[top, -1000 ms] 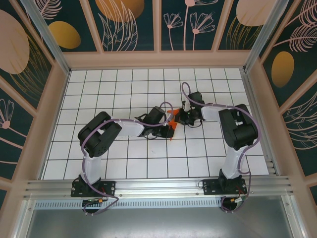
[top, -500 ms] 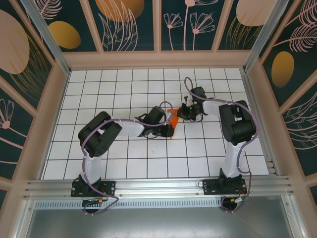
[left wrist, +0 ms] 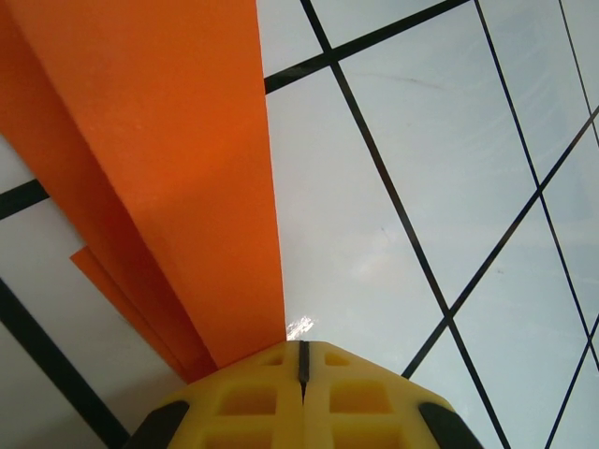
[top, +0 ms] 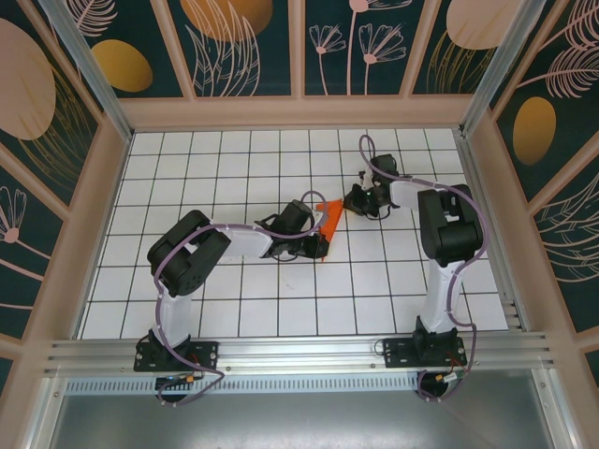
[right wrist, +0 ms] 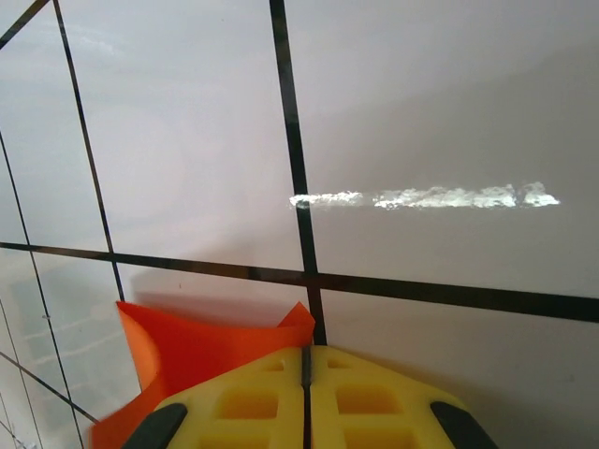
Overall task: Fold a paper plane with a square sheet of paper (fold left side to right side)
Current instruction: Fold the wing for the fifth time at the center of the table.
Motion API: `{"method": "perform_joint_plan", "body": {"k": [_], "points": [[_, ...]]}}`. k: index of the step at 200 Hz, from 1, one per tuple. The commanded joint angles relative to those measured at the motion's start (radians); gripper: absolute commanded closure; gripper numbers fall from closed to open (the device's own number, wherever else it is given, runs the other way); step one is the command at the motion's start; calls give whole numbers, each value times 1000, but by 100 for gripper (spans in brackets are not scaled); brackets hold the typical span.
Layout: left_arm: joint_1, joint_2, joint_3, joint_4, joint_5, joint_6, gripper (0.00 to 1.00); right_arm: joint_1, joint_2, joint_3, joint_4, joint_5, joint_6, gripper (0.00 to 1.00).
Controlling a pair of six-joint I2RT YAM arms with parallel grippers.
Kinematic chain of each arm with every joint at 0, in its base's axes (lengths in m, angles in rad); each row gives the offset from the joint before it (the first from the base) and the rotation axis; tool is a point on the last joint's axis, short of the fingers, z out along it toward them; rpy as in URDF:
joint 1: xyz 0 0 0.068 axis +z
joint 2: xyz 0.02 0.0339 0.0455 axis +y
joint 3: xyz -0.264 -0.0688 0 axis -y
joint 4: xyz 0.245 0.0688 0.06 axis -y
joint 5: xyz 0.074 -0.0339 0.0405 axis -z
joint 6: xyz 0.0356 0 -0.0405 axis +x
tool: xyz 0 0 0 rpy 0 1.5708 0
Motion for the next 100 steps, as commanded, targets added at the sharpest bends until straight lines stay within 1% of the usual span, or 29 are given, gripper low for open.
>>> {"method": "perform_joint_plan", "body": {"k": [1, 18, 41, 73, 100], "points": [[-6, 42, -50, -153, 7, 4, 94, -26, 49, 41, 45, 93, -25, 91], [-6, 41, -51, -151, 7, 3, 94, -30, 23, 31, 50, 95, -23, 91], [-7, 39, -51, -152, 6, 3, 94, -38, -65, -7, 63, 87, -21, 90], [-6, 39, -50, -152, 6, 3, 94, -30, -200, -95, 95, -6, -3, 90], [-7, 40, -51, -151, 5, 3, 94, 3, -287, -197, 145, -62, 43, 90]]}}
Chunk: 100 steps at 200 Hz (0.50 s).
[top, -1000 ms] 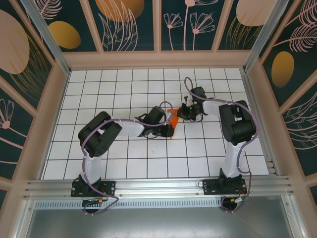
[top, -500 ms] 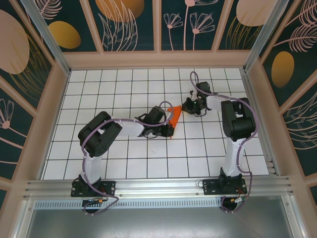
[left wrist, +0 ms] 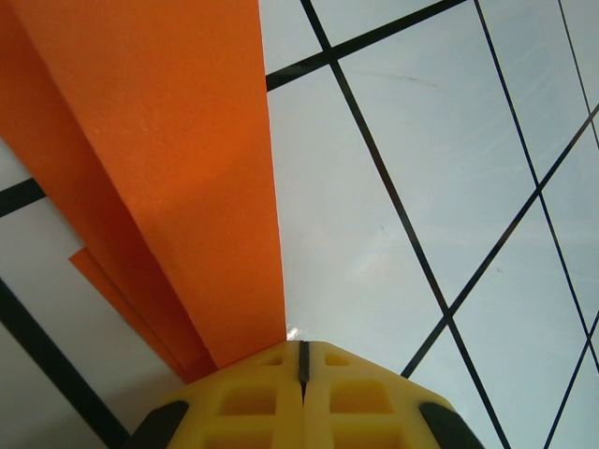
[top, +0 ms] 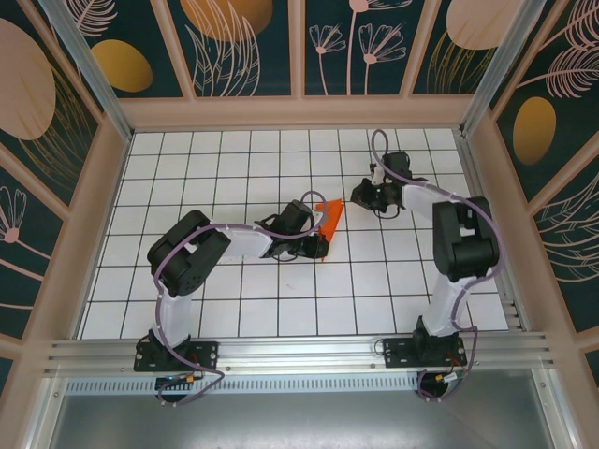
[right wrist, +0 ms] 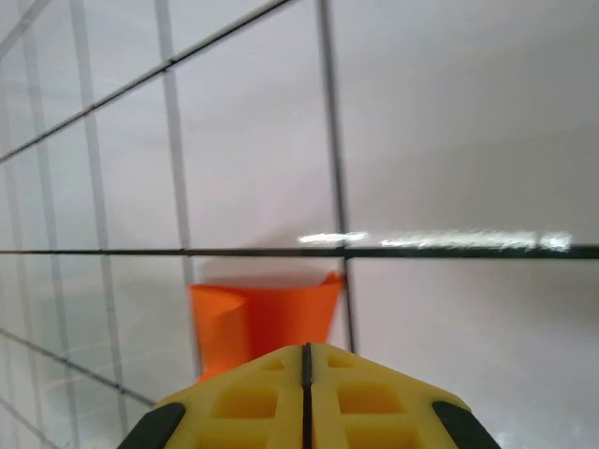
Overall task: Fold a paper plane with a square sheet of paper (fold left side to right side)
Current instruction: Fold the wing for the fifth time at the center of the table.
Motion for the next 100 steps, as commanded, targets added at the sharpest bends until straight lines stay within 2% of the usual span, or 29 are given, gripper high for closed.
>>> {"method": "perform_joint_plan", "body": {"k": [1, 23, 56, 100], "points": [[-6, 40, -49, -152, 3, 3, 94, 33, -84, -73, 71, -67, 37, 90], [-6, 40, -50, -153, 5, 5, 94, 76, -87, -99, 107, -95, 64, 90], [-5, 42, -48, -153, 5, 5, 94, 123, 17, -35, 119, -95, 66, 90], [-6, 42, -47, -155, 5, 6, 94, 127, 141, 58, 84, 0, 8, 90]]}}
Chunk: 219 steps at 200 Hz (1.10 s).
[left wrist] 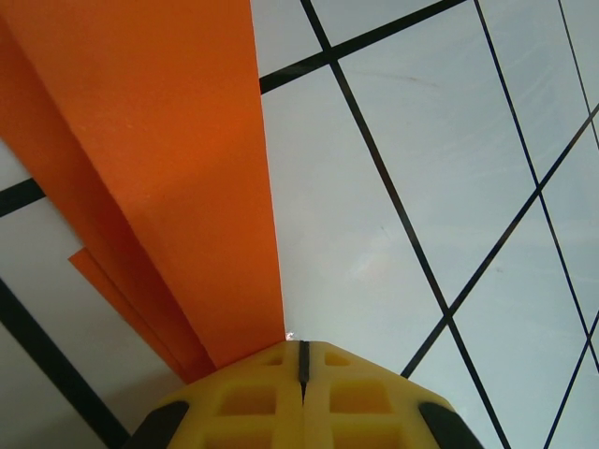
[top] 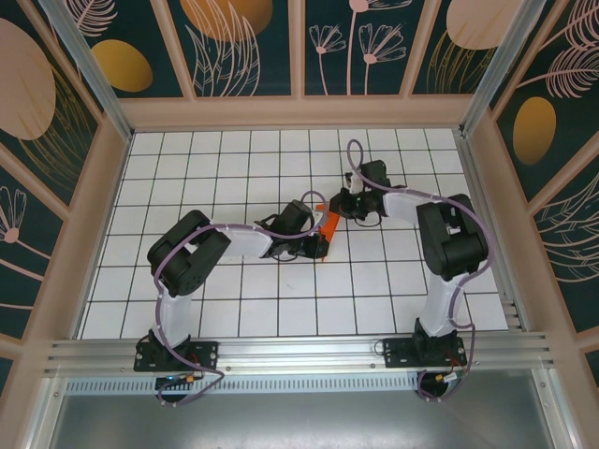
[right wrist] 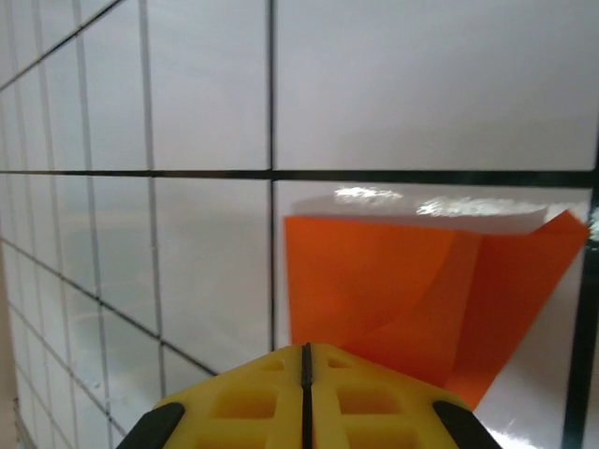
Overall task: Fold a paper plane with a square sheet of paper (fold left side to right side)
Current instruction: Fold the wing for the fifth time at the center of the table.
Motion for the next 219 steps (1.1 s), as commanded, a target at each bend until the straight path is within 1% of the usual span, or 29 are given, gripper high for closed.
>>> {"method": "perform_joint_plan", "body": {"k": [1, 56, 127, 175, 219], "points": [[-6, 42, -47, -155, 5, 6, 94, -3, 45, 61, -8, 51, -38, 90], [-5, 44, -45, -156, 6, 6, 94, -20, 123, 105, -30, 103, -95, 90], [-7, 46, -45, -163, 11, 12, 94, -45, 153, 93, -21, 132, -110, 90], [-5, 47, -45, -161, 10, 12, 94, -86, 169, 127, -18, 129, -135, 90], [-5, 42, -48, -158, 10, 9, 94, -119, 190, 175, -15, 89, -144, 90]]}}
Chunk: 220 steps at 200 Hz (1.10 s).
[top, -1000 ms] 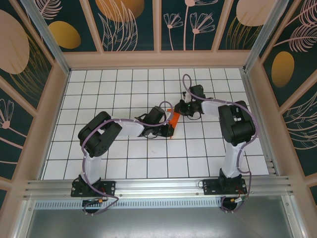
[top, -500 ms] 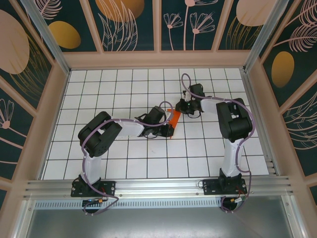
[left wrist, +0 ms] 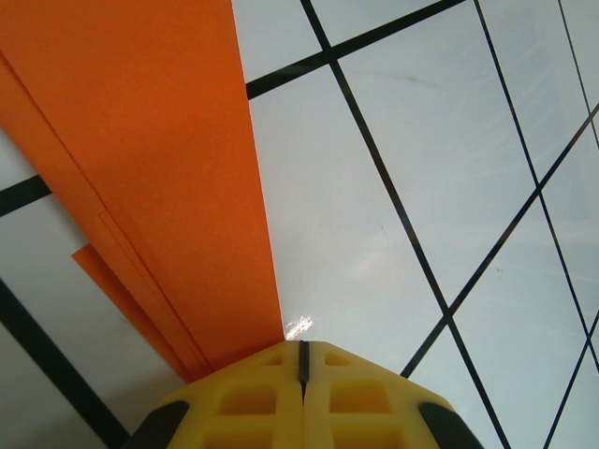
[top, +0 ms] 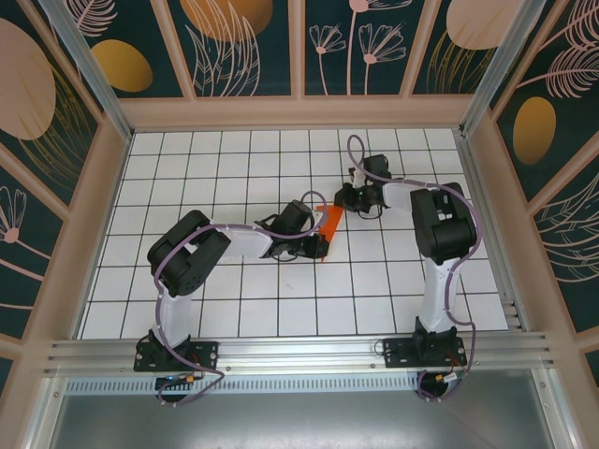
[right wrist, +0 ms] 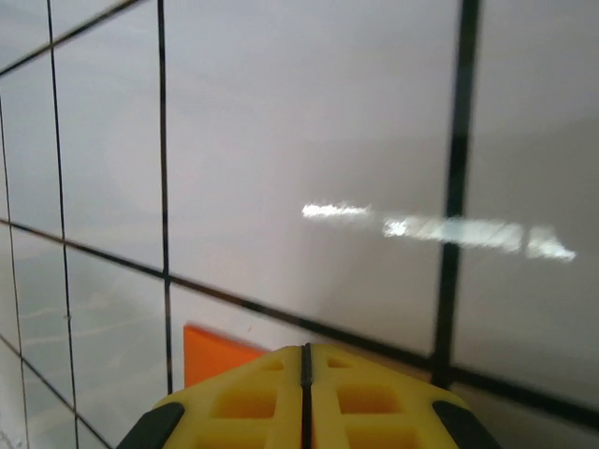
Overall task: Fold a paper plane with a square sheet of paper (fold left side to right side)
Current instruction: Fold the wing for the fifth time at the center of the table.
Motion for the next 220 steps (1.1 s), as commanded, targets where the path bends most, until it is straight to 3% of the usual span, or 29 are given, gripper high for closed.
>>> {"method": "perform_joint_plan", "body": {"k": [1, 45, 88, 151, 190, 220], "points": [[-6, 42, -47, -158, 10, 9, 94, -51, 43, 39, 14, 61, -33, 90], [-6, 21, -67, -147, 16, 0, 91, -46, 51, 9, 36, 26, -19, 90], [-5, -36, -85, -100, 78, -34, 77, -46, 29, 34, 21, 24, -19, 90], [-6, -141, -153, -77, 153, -33, 76, -46, 0, 63, -3, 21, -24, 87], [12, -263, -121, -132, 93, -1, 73, -46, -124, 133, -110, 126, -71, 62], [33, -378, -110, -209, -84, 33, 67, -41, -252, 138, -213, 252, -85, 49]]}}
